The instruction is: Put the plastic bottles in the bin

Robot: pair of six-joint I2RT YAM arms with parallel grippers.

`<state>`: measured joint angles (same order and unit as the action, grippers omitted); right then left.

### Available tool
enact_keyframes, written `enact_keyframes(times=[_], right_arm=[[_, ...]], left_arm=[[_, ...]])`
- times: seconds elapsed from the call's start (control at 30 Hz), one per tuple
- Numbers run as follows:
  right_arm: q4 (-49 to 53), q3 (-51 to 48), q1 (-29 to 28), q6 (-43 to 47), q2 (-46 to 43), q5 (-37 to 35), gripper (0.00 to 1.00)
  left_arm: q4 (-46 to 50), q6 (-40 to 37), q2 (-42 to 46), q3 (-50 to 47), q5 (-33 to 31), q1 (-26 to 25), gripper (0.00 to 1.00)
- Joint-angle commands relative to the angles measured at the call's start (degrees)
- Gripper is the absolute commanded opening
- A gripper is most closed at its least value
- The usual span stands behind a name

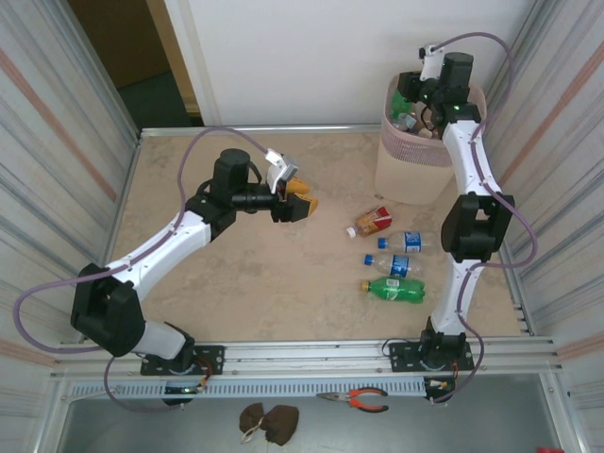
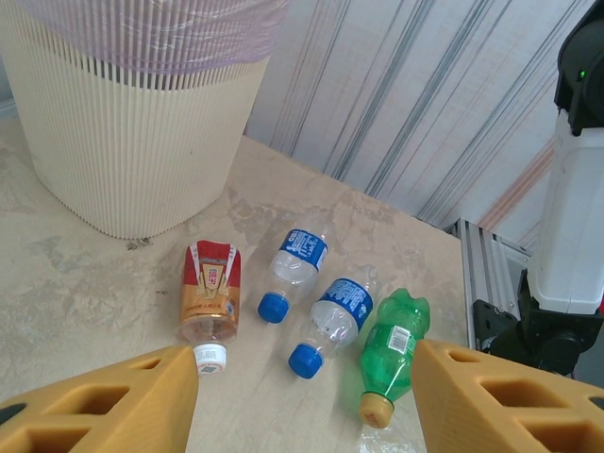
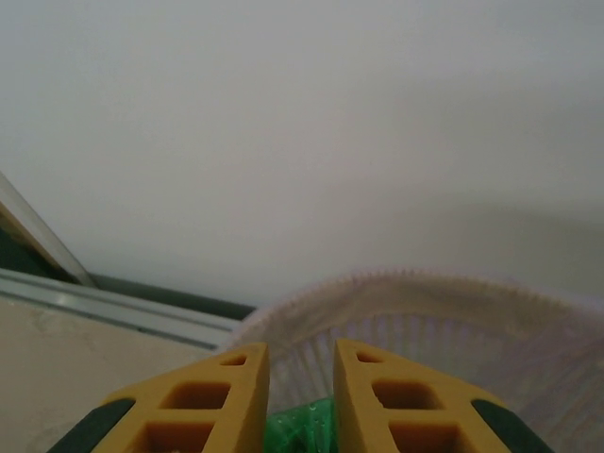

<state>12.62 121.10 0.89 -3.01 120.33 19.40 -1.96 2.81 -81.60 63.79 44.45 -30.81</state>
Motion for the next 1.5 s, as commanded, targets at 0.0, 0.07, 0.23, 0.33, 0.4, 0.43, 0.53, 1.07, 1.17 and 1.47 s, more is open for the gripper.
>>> enact_keyframes(times=[0.0, 0.07, 0.23, 0.33, 0.4, 0.43, 0.53, 1.07, 1.17, 1.47], right_arm=[[4.12, -1.56, 0.27, -1.61, 1.57, 0.78, 0.23], [4.97, -2.54, 0.25, -1.44, 1.7, 0.69, 0.23], [6.08, -3.15, 0.15, -1.98, 0.89, 0.38, 0.23], [7.53, -3.24, 0.17, -2.13, 0.69, 0.61, 0.23], [8.04, -4.44, 0.15, -2.26, 0.54, 0.72, 0.23], [7.73, -5.35, 0.09, -2.4, 0.37, 0.65, 0.23], [7.01, -6.75, 0.17, -3.09, -0.34, 0.89, 0.24], [14.55, -8.3, 0.31, -2.58, -15.11, 1.84, 0.43], [16.33, -12.91, -0.03, -0.36, -20.13, 2.02, 0.46], [24.3, -29.99, -4.74, 11.57, -38.53, -1.58, 0.55]], left_arm=[[-0.94, -0.88, 1.62, -0.97, -0.41, 0.49, 0.61], [-1.2, -0.65, 1.61, -1.22, -0.41, 0.51, 0.61], [-0.97, -0.43, 1.62, -1.39, -0.15, 0.57, 0.61], [-0.77, -0.3, 2.03, -1.57, -0.17, 0.49, 0.6], [-0.77, -0.06, 2.38, -1.95, -0.28, 0.5, 0.6], [-0.77, 0.08, 2.7, -2.23, -0.39, 0.55, 0.6], [-0.81, 0.27, 3.53, -3.02, -0.61, 0.48, 0.6], [0.54, -0.49, 3.96, -3.62, -2.55, -1.24, 0.59], [1.16, -0.8, 3.73, -3.24, -2.2, -1.53, 0.59], [1.74, -0.33, 4.95, -3.96, -2.08, -1.53, 0.59]])
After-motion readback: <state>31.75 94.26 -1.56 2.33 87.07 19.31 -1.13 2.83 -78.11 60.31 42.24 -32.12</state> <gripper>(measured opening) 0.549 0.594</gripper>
